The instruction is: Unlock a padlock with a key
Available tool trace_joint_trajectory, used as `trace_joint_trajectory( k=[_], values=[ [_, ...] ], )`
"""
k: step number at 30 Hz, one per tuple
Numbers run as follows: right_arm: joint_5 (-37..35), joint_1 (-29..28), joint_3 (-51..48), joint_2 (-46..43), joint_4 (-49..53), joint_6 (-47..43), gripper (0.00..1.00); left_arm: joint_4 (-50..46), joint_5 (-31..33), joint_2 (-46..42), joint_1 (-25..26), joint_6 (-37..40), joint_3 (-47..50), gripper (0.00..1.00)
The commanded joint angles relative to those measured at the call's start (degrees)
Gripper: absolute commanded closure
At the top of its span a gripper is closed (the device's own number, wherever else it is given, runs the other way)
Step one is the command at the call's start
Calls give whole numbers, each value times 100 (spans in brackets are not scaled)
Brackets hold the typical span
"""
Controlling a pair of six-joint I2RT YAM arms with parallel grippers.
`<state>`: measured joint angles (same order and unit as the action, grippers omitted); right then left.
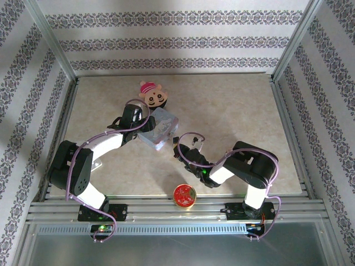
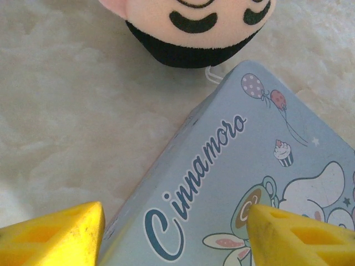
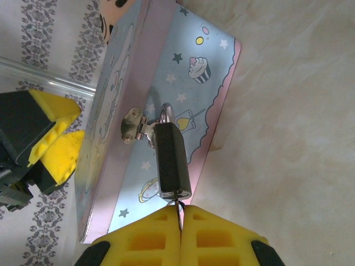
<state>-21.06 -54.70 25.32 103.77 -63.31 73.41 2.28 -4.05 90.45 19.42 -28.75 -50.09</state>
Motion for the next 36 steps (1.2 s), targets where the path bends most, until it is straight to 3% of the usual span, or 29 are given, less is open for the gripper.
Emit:
trace_joint_trajectory(
  k=[1, 14, 36],
  values=[
    [-361, -101, -4, 196, -600, 143, 100, -430, -96, 1, -6, -10, 173, 31],
    [-612, -182, 134, 807, -1362, 433, 100, -429, -168, -28, 0, 28, 173, 31],
    [-857, -217, 398, 1121, -1606, 665, 100, -413, -157, -118, -5, 173, 271, 30]
  ],
)
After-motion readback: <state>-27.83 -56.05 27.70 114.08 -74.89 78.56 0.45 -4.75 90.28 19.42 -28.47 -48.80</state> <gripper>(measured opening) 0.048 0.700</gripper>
